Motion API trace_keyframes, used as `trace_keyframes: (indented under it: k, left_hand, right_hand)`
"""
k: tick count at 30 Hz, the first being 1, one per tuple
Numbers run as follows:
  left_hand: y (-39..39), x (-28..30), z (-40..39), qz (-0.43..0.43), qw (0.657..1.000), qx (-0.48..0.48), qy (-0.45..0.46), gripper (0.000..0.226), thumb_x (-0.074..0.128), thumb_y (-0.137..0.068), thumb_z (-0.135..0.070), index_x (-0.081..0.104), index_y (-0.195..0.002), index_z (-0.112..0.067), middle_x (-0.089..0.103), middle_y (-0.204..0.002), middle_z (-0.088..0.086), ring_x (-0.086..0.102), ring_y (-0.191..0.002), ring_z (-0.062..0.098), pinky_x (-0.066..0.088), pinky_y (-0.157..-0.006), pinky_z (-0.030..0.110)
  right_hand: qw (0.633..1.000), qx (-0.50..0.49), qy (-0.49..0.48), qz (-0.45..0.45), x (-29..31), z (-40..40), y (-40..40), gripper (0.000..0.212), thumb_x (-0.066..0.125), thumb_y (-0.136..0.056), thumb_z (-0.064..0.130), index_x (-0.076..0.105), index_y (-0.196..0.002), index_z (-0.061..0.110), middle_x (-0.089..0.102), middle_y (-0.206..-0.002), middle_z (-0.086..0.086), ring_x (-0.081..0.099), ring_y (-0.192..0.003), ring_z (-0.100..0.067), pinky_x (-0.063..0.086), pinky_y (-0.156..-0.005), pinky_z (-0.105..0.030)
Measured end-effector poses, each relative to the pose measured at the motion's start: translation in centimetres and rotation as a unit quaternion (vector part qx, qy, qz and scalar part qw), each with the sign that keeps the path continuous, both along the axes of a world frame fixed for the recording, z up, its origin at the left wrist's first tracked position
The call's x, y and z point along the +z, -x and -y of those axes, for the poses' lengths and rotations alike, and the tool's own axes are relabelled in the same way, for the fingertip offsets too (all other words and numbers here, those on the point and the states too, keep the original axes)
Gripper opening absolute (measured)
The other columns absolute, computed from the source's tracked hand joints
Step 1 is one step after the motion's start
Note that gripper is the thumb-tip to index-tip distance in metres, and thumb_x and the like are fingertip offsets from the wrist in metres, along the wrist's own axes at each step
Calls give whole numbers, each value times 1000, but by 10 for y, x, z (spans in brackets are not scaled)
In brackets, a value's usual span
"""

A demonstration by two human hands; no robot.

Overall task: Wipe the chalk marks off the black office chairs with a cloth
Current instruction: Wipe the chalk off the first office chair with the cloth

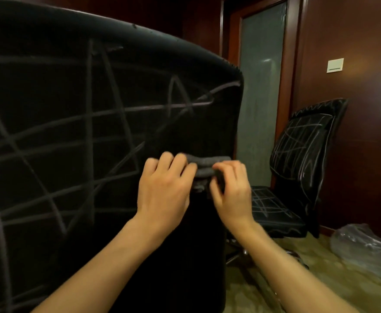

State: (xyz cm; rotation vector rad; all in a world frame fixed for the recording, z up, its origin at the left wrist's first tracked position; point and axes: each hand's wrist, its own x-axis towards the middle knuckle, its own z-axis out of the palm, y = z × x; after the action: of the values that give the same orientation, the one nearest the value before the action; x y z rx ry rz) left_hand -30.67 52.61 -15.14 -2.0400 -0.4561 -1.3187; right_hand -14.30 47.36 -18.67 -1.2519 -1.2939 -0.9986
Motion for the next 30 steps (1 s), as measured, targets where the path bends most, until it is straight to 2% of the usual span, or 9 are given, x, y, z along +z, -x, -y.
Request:
trace_keyframes:
  k: [2, 6, 9, 14, 19, 21, 23, 26, 30]
  left_hand:
    - [-11, 30, 1, 23, 999, 9, -23, 24, 67, -78, -14, 70, -102, -13, 63, -96, 8, 56, -85, 34, 32, -70, 43]
    - [-29, 90, 7, 80, 995, 25, -55, 20, 62, -83, -16, 71, -101, -14, 64, -99, 9, 57, -90, 34, 31, -74, 42]
    - [-32, 98, 7, 101, 994, 23, -42, 20, 61, -86, -16, 70, -103, -15, 64, -102, 7, 56, -92, 32, 31, -75, 41]
    - [-18, 45, -5, 62, 996, 9, -58, 20, 65, -84, -14, 71, -103, -12, 65, -97, 7, 57, -85, 32, 32, -72, 41]
    - [-31, 107, -7, 90, 992, 29, -85, 18, 61, -86, -19, 72, -99, -14, 65, -97, 8, 58, -88, 35, 29, -74, 43]
    - [-40, 135, -4, 109, 988, 30, -104, 18, 60, -86, -19, 72, -99, -14, 64, -98, 8, 58, -90, 35, 28, -75, 42]
    - [-48, 151, 2, 127, 985, 28, -113, 19, 59, -86, -19, 71, -100, -15, 64, -99, 7, 57, -90, 32, 27, -76, 40]
    - [-51, 144, 3, 152, 983, 31, -101, 20, 59, -85, -17, 71, -101, -15, 63, -102, 7, 56, -91, 31, 27, -76, 39]
    - [-35, 79, -11, 105, 992, 17, -73, 21, 62, -84, -17, 70, -103, -14, 64, -100, 9, 56, -88, 35, 29, -73, 43]
  right_hand:
    - [1000, -16, -26, -3, 34, 0, -6, 26, 56, -83, 9, 63, -106, 1, 58, -102, -16, 54, -96, -30, 44, -85, -33]
    - [996, -34, -83, -22, 100, -2, -16, 23, 59, -84, 4, 62, -107, 2, 57, -104, -15, 56, -96, -29, 39, -83, -22]
    - [993, -16, -108, -43, 104, -7, -13, 22, 60, -86, 4, 62, -108, 3, 58, -105, -12, 55, -97, -24, 36, -84, -17]
    - [996, -9, -85, -18, 55, -10, -7, 23, 56, -86, 11, 64, -105, 2, 59, -101, -11, 54, -94, -24, 39, -84, -20]
    - [995, -37, -96, -7, 121, -12, -16, 26, 55, -83, 12, 63, -105, 1, 59, -103, -17, 55, -95, -32, 44, -81, -35]
    - [991, -51, -126, -13, 153, -10, -19, 26, 55, -83, 11, 63, -106, 1, 59, -105, -18, 56, -96, -34, 41, -82, -33]
    - [987, -61, -148, -19, 172, -7, -20, 26, 55, -84, 9, 63, -107, 2, 60, -106, -16, 56, -98, -33, 37, -80, -25]
    - [986, -66, -148, -22, 164, -10, -14, 26, 55, -84, 9, 62, -109, 4, 59, -108, -14, 54, -98, -29, 36, -78, -22]
    - [994, -73, -78, 14, 92, -18, -10, 31, 55, -80, 13, 63, -108, 2, 59, -105, -17, 54, -94, -34, 48, -78, -40]
